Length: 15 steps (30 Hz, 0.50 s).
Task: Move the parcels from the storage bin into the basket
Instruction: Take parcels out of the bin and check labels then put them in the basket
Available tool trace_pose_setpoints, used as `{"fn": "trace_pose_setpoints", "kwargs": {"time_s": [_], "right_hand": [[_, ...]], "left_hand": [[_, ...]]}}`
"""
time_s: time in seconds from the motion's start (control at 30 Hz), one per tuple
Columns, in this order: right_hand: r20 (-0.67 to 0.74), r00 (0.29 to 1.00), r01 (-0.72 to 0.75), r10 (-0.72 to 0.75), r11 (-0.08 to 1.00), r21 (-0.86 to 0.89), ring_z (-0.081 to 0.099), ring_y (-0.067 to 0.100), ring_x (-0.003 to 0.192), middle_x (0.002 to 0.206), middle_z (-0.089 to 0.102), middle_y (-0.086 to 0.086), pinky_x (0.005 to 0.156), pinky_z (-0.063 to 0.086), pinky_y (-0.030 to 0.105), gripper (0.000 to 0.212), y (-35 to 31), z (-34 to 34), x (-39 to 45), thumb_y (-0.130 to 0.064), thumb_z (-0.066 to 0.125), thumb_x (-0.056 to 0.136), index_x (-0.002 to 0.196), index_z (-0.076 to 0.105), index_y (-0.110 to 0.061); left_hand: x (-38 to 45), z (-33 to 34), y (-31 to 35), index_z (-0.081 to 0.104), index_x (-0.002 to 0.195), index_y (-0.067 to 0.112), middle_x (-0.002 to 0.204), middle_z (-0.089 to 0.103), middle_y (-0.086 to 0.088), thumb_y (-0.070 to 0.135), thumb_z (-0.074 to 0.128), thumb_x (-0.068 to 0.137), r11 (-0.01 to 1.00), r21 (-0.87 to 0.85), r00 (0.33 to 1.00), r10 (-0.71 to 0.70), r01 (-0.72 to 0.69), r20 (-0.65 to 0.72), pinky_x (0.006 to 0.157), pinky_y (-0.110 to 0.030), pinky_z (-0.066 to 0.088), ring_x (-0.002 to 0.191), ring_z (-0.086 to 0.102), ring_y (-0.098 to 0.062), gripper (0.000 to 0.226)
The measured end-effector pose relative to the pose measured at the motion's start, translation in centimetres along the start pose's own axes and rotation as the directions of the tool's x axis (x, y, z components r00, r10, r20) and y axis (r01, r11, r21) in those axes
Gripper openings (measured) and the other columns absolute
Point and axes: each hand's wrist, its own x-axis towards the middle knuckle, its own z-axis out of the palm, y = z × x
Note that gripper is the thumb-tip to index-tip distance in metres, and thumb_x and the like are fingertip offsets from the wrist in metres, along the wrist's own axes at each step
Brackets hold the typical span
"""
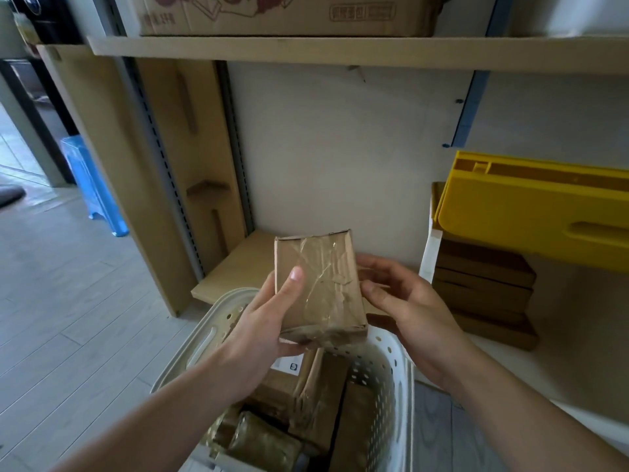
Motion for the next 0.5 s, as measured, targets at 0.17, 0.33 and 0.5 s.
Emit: {"fn": "trace_pose_setpoints", "kwargs": {"time_s": [0.17,0.33,0.5], "right_hand": [[0.016,0.997,-0.08,0.08,0.997,-0.013,0.064,0.012,0.114,0.126,0.065,-0.008,0.086,0.056,0.03,0.081,0.4,0.1,0.3,-0.065,0.081,0.063,0.135,0.054,-0.041],[0.119,0.988,-0.103,0.101,0.994,0.018,0.063,0.003,0.104,0.117,0.061,-0.02,0.068,0.051,0.016,0.066,-0.2,0.5,-0.2,-0.063,0.072,0.059,0.117,0.041,-0.057],[-0.106,0.994,-0.003,-0.005,0.997,-0.071,0.068,0.001,0.097,0.114,0.062,-0.021,0.074,0.06,0.022,0.076,-0.1,0.6,-0.1,-0.041,0.084,0.068,0.129,0.04,-0.05]], "left_hand": [[0.3,0.2,0.2,0.057,0.131,0.03,0.102,0.078,0.001,0.04,0.052,0.097,0.974,-0.225,0.994,0.015,-0.038,-0.106,0.076,-0.047,0.058,0.094,0.076,-0.022,0.036],[0.3,-0.7,0.5,0.06,0.132,0.026,0.114,0.075,-0.007,0.041,0.057,0.087,0.964,-0.255,0.992,0.051,-0.078,-0.113,0.085,-0.059,0.058,0.101,0.074,-0.027,0.048],[0.6,-1.9,1.9,0.061,0.125,0.035,0.101,0.075,-0.004,0.033,0.049,0.1,0.964,0.007,0.929,0.257,-0.265,-0.266,0.075,-0.05,0.061,0.086,0.076,-0.02,0.027]]}}
